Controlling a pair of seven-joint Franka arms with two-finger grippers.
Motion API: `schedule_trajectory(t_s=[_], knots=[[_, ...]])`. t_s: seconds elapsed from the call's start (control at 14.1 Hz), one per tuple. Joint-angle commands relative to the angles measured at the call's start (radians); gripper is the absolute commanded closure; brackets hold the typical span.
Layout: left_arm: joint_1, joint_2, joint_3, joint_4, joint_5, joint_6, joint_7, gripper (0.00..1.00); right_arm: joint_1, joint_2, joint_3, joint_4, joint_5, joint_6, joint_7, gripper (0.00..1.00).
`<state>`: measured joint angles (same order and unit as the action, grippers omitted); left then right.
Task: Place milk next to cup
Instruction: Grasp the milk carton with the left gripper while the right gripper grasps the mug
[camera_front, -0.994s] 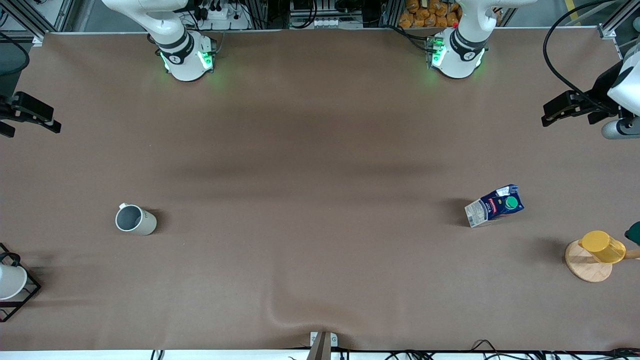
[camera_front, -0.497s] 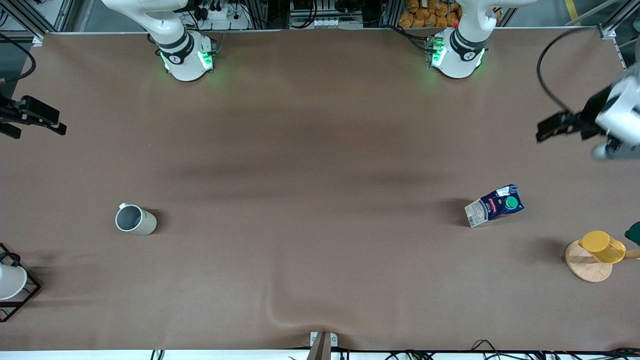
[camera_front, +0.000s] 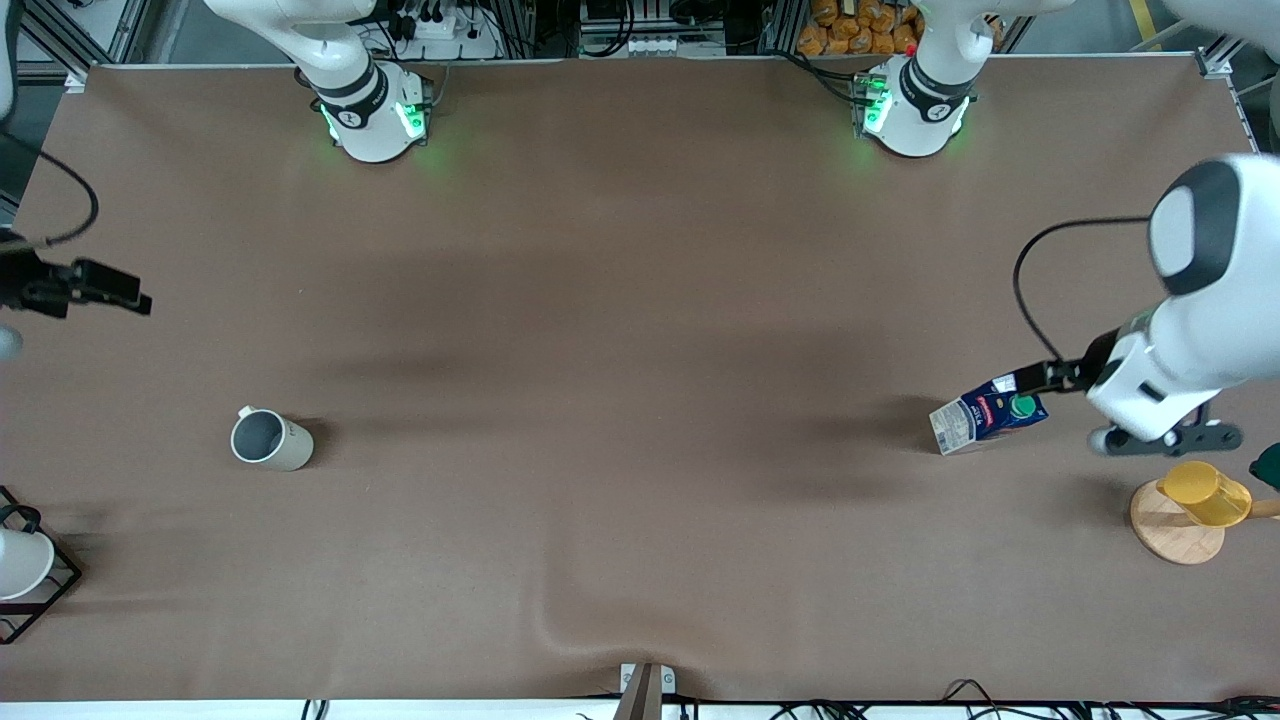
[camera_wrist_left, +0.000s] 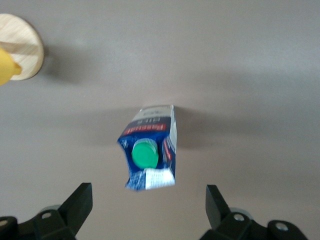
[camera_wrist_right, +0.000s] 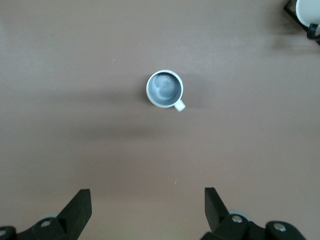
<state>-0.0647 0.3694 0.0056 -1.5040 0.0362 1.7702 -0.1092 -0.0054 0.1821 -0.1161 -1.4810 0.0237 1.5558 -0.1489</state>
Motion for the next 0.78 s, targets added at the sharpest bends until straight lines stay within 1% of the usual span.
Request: schedule_trajectory(t_s=[0.0,0.07,0.14,0.21,0.35,0.5,0.71], knots=[[0.008,0.057,-0.003,0.013,0.016,0.04,0.002,0.0,-0.027,0.031,0.007,-0.082,-0.018,0.142,-0.064,0.0],[0.006,0.068,-0.001,0.005,0.016,0.043,0.0,0.0,-0.027,0.04,0.007,-0.126,-0.018,0.208,-0.095,0.0],[0.006,0.071,-0.001,-0.008,0.016,0.043,-0.023,0.0,-0.028,0.069,0.009,-0.142,-0.011,0.251,-0.139,0.0],[0.003,0.071,-0.001,-0.027,0.016,0.043,-0.056,0.0,-0.028,0.106,0.009,-0.14,-0.005,0.263,-0.181,0.0],[0.0,0.069,-0.001,-0.05,0.016,0.043,-0.089,0.0,-0.018,0.16,0.01,-0.14,-0.004,0.289,-0.193,0.0],[0.009,0.075,-0.003,-0.062,0.016,0.046,-0.089,0.0,-0.022,0.224,0.012,-0.142,-0.002,0.355,-0.199,0.0],[0.011,0.083,-0.001,-0.093,0.016,0.084,-0.089,0.0,-0.051,0.312,0.01,-0.142,0.05,0.435,-0.293,0.0]])
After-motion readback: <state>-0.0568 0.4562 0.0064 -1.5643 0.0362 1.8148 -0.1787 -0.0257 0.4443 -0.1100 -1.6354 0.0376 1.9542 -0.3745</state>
